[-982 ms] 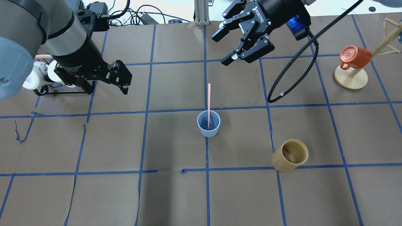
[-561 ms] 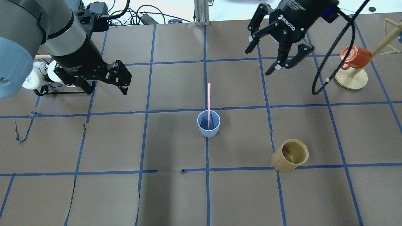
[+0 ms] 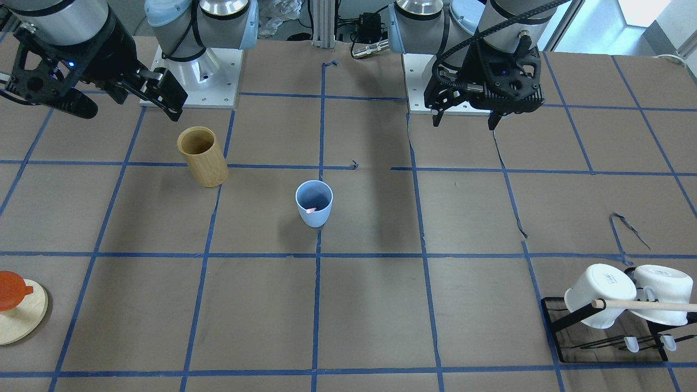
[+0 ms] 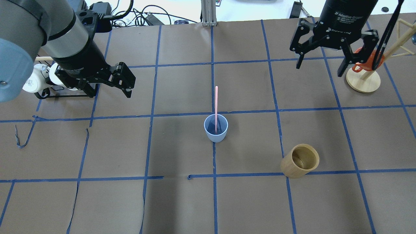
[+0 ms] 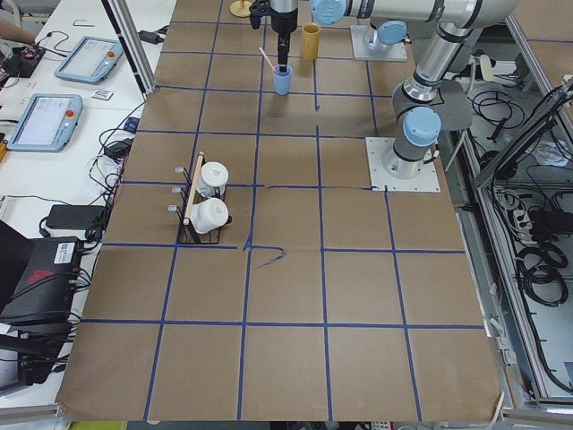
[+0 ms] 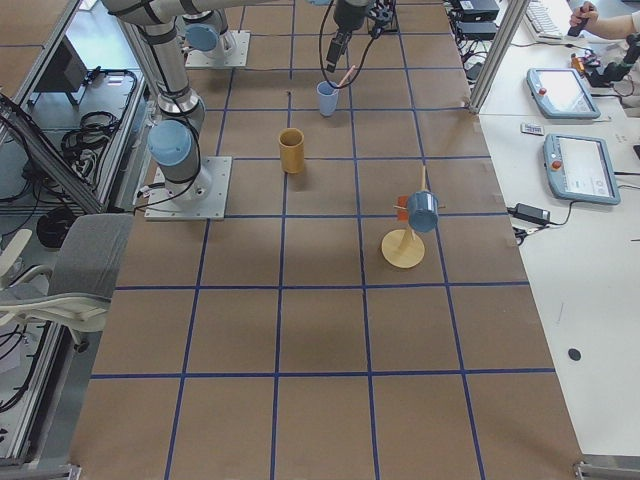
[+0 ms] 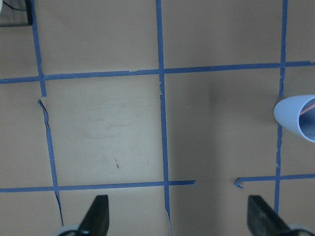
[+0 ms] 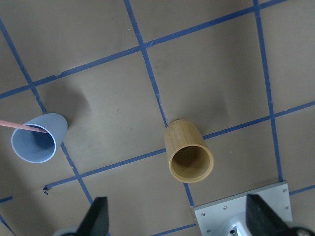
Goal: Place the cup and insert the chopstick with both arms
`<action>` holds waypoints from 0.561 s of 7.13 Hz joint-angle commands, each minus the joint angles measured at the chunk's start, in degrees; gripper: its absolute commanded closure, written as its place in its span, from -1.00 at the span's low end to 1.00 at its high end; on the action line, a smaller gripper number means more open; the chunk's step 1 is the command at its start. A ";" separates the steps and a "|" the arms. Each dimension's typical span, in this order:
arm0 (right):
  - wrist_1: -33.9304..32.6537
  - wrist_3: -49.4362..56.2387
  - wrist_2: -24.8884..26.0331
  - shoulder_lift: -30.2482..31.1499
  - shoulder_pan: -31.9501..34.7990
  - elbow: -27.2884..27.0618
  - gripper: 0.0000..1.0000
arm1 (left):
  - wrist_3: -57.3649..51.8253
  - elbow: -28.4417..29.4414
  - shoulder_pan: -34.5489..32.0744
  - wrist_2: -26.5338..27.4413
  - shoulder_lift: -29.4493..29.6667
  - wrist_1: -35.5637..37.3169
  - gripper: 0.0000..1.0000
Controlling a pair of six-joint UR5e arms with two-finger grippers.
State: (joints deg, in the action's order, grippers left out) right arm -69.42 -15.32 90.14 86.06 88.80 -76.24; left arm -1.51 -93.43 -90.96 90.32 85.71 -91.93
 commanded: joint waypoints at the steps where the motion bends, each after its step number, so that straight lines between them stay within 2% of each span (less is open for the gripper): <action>1: -0.37 2.83 0.75 1.21 0.50 -0.48 -1.00 | -0.16 0.09 0.08 0.29 -0.10 0.00 -1.00; 4: -0.54 8.53 0.48 2.00 0.59 -1.10 -1.00 | -0.16 0.00 0.08 0.29 -0.19 -0.09 -1.00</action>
State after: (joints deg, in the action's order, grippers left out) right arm -69.29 -9.92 90.57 87.88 89.32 -77.03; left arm -1.67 -93.41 -90.94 90.61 85.59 -92.01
